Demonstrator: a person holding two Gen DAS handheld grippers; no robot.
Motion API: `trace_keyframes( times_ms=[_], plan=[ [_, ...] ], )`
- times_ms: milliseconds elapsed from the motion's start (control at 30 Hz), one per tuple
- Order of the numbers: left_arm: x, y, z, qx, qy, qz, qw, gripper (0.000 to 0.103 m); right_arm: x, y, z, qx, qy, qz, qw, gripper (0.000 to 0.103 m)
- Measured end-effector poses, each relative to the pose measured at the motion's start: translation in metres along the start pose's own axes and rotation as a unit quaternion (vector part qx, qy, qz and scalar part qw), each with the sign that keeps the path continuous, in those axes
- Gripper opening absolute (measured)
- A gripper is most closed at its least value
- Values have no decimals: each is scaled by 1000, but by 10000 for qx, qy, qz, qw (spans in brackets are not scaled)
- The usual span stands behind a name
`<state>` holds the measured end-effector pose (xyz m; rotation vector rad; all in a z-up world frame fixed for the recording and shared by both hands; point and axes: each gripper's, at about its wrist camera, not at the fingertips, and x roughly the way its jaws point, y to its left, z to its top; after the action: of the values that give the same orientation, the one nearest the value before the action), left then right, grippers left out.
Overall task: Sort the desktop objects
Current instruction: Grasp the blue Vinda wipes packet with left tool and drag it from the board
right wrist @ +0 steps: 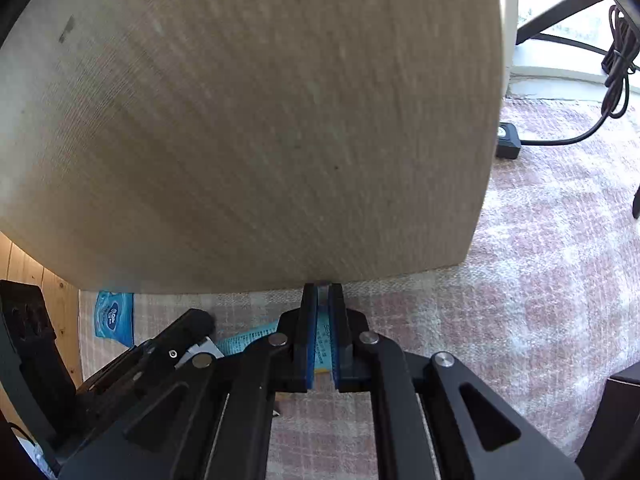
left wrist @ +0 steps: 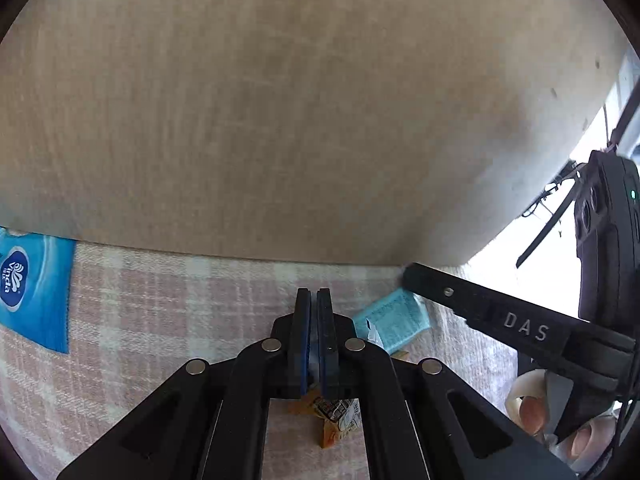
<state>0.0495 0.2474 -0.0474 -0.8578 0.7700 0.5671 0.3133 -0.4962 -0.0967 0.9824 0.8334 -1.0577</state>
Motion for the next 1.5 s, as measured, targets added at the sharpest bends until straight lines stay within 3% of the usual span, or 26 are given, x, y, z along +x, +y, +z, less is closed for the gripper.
trace_keyframes(
  times_ms=[300, 400, 500, 533, 600, 700, 833, 1000, 1133, 1200, 1500],
  plan=[
    [2, -29, -50, 563, 567, -260, 9965, 2, -8, 38, -54, -1306, 685, -99, 9890, 8],
    [-9, -37, -81, 866, 1138, -609, 9878, 4, -15, 41, -80, -1472, 1093, 66, 9830, 8],
    [-27, -25, -95, 846, 980, -338, 9910, 8, -33, 48, -107, -1476, 1077, 117, 9831, 8],
    [-33, -15, -92, 720, 865, -234, 9934, 8, -38, 51, -106, -1458, 1000, 89, 9842, 8],
    [-65, 26, -79, 447, 618, -3, 9971, 7, -58, 10, -98, -1387, 866, 93, 9865, 8],
    [-74, 64, -53, 2, 223, 451, 9987, 7, -83, 11, -80, -1316, 603, 136, 9894, 8],
    [-112, 132, -17, -596, -246, 891, 9939, 10, -80, 36, -72, -1285, 277, 333, 9908, 26],
    [-120, 186, 18, -1029, -426, 1142, 9872, 17, -71, 83, -54, -1440, 115, 415, 9886, 28],
    [-102, 204, 33, -1171, -390, 1168, 9855, 24, -50, 107, -37, -1402, 118, 456, 9890, 28],
    [-92, 208, 36, -1208, -370, 1088, 9860, 33, -31, 118, -28, -1326, 174, 456, 9900, 28],
    [-53, 195, 38, -805, -355, 999, 9911, 33, 12, 146, -22, -1348, 164, 308, 9903, 28]
  ],
)
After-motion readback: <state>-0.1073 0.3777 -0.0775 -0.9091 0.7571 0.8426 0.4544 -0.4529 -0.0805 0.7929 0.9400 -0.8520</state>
